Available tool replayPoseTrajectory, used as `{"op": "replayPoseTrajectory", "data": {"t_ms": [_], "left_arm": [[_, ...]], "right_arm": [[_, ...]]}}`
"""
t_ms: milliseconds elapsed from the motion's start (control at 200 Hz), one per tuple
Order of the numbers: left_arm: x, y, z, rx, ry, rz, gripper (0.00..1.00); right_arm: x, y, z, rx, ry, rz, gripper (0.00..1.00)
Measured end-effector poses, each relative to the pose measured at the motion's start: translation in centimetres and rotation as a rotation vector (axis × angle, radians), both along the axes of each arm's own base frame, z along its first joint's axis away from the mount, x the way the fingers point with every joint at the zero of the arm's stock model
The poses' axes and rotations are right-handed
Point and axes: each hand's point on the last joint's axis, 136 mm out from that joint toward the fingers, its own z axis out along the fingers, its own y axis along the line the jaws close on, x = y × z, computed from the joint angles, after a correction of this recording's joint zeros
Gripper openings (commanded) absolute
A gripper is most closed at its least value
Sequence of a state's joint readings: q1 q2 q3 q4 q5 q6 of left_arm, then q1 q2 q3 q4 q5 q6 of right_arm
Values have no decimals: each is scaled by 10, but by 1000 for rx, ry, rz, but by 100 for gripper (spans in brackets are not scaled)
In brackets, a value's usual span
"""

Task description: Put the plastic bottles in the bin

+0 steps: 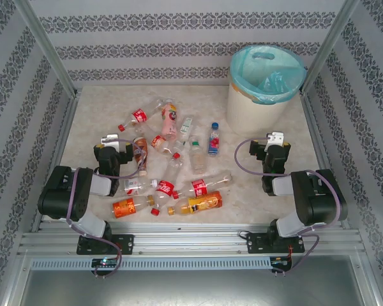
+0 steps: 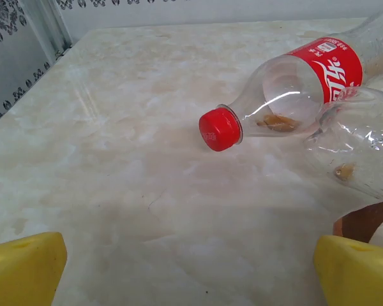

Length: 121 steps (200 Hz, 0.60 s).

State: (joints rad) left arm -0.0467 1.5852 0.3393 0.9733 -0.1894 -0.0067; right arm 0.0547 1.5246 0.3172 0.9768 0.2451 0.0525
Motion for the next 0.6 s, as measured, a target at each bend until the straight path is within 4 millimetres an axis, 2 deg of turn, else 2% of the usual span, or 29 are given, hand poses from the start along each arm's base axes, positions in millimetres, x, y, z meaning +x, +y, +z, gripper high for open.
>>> {"op": "replayPoseTrajectory", "data": {"t_ms": [604], "left_arm": [[1, 0, 2, 0, -7, 0, 100]], "right_arm": [[0, 2, -1, 3, 2, 10, 98]]}}
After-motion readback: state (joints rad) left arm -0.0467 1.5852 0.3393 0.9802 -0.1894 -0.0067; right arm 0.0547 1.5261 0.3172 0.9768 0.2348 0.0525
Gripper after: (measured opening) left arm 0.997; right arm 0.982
